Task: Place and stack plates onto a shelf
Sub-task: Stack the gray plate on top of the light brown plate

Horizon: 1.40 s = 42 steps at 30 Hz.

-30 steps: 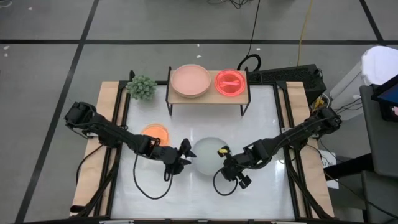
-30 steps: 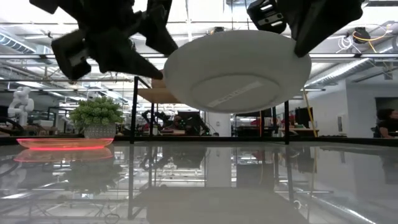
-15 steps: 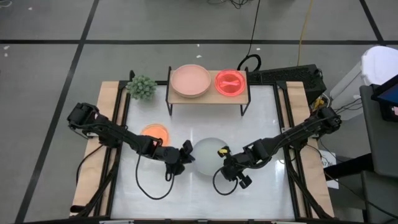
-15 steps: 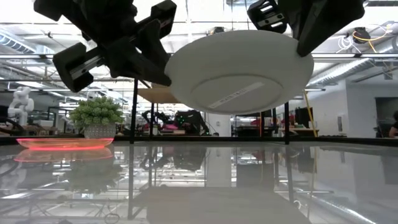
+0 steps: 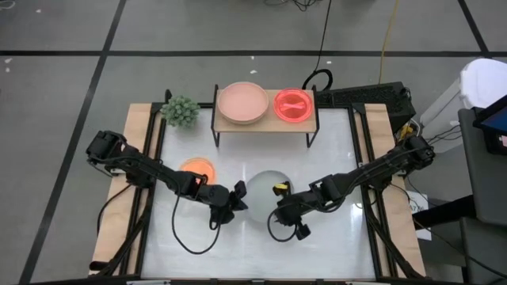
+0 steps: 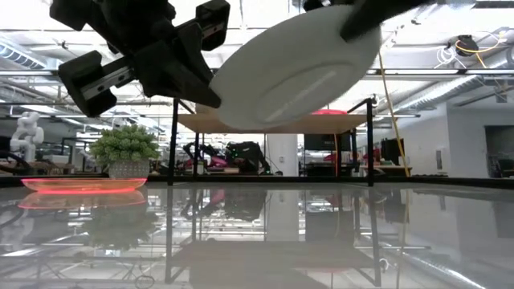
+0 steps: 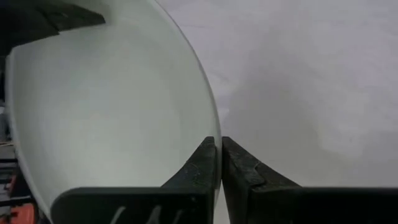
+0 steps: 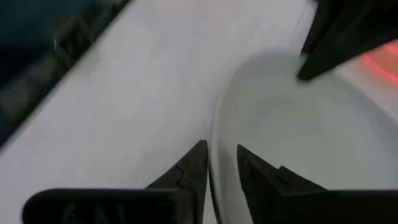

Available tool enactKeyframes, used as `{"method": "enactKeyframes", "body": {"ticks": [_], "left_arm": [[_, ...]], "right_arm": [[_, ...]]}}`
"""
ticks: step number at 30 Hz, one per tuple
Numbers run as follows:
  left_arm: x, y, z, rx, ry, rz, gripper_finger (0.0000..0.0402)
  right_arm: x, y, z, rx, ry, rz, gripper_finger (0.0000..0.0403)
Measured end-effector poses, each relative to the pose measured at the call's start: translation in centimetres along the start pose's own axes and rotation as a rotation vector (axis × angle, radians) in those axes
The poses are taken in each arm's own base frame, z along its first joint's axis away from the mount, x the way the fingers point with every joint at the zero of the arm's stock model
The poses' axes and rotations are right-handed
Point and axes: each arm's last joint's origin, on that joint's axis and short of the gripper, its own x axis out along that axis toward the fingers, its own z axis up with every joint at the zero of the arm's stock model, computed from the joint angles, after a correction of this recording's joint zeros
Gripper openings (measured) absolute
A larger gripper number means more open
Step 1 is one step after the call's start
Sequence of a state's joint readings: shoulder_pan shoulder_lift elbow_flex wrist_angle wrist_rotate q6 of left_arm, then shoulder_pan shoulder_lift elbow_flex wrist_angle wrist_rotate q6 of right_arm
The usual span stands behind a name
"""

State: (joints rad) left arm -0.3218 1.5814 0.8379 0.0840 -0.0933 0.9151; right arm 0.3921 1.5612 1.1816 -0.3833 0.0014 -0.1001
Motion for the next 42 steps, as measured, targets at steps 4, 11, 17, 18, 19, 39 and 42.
{"method": "enactKeyframes", "body": {"ticks": [4, 11, 17, 18, 19, 39, 42], "left_arm": [[0.0, 0.1, 0.1, 0.002, -0.008, 0.009, 0.0011], [0.0, 0.2, 0.1, 0.001, -0.014, 0.013, 0.0011], [-0.2, 0.2, 0.1, -0.018, 0.004, 0.018, 0.0011], [-0.3, 0.3, 0.1, -0.017, 0.008, 0.023, 0.0011], [-0.6, 0.4, 0.1, -0.011, 0.012, 0.031, 0.0011], [-9.2, 12.5, -0.1, -0.157, 0.292, 0.130, 0.0010], [-10.9, 14.8, -0.9, -0.188, 0.339, 0.175, 0.0010]], "right_arm": [[0.0, -0.8, 1.1, 0.083, -0.125, -0.010, 0.0104], [-0.2, -2.3, 1.6, 0.197, -0.199, -0.019, 0.0181], [-1.7, -2.2, 2.4, 0.161, -0.288, 0.030, 0.0215], [-2.5, -1.9, 2.6, 0.149, -0.309, 0.033, 0.0216], [-3.3, -1.6, 2.8, 0.142, -0.327, 0.027, 0.0216], [-8.8, 3.9, -2.0, 0.012, -0.325, -0.204, 0.0205], [-9.2, 3.7, -2.8, 0.030, -0.331, -0.214, 0.0205]]}}
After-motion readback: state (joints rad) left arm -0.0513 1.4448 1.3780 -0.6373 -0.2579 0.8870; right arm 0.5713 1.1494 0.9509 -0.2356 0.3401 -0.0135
